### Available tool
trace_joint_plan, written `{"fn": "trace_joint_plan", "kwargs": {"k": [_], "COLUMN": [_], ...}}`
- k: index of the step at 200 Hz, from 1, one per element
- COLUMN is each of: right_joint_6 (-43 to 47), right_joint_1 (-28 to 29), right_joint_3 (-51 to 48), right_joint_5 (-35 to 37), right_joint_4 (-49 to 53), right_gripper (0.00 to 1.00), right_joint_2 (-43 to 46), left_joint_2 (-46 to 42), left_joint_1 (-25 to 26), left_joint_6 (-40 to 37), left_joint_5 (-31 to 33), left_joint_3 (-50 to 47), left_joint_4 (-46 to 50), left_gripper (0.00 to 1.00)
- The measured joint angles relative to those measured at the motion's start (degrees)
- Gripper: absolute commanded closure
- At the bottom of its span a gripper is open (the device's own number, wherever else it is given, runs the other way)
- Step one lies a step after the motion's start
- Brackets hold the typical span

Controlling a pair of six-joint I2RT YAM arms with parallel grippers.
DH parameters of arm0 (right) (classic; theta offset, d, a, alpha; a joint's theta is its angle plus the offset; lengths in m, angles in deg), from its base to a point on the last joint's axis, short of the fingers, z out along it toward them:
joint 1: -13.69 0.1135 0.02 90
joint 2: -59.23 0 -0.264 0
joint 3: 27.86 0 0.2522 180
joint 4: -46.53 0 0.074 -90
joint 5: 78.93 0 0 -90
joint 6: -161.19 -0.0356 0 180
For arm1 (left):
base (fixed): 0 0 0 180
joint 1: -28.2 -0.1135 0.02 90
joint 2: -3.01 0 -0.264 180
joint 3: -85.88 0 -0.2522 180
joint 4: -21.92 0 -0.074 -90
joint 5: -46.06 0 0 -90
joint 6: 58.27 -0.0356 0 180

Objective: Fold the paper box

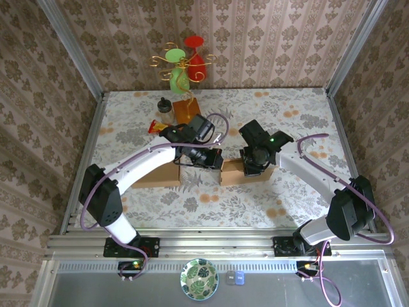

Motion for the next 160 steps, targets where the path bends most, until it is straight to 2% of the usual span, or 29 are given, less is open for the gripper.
{"fn": "trace_joint_plan", "kwargs": {"k": [22, 43, 85, 125, 160], "right_joint_6": [0.09, 0.48, 2.80, 7.04, 13.99], "right_joint_1": [0.04, 0.04, 0.04, -0.61, -4.50], "right_joint_3": [-0.09, -0.72, -1.99, -1.99, -2.43], "right_joint_5": [0.00, 0.13, 1.95, 3.67, 3.52], "right_joint_4": [-0.09, -0.46, -1.97, -3.02, -2.99], "right_gripper": [0.43, 0.32, 0.21, 0.19, 0.24], "right_joint_2": [0.02, 0.11, 2.80, 10.08, 17.40], "left_joint_2": [-0.46, -0.61, -0.61, -0.61, -0.61], "left_joint_1": [0.20, 0.24, 0.22, 0.20, 0.20], "left_joint_6": [0.00, -0.02, -0.04, -0.07, -0.07], "left_joint_5": [0.52, 1.01, 2.03, 3.04, 3.58], "left_joint_3": [-0.81, -1.09, -1.20, -1.73, -1.84], "left_joint_4": [-0.13, -0.28, -0.52, -1.16, -1.36], "left_gripper": [1.00, 1.00, 1.00, 1.00, 1.00]}}
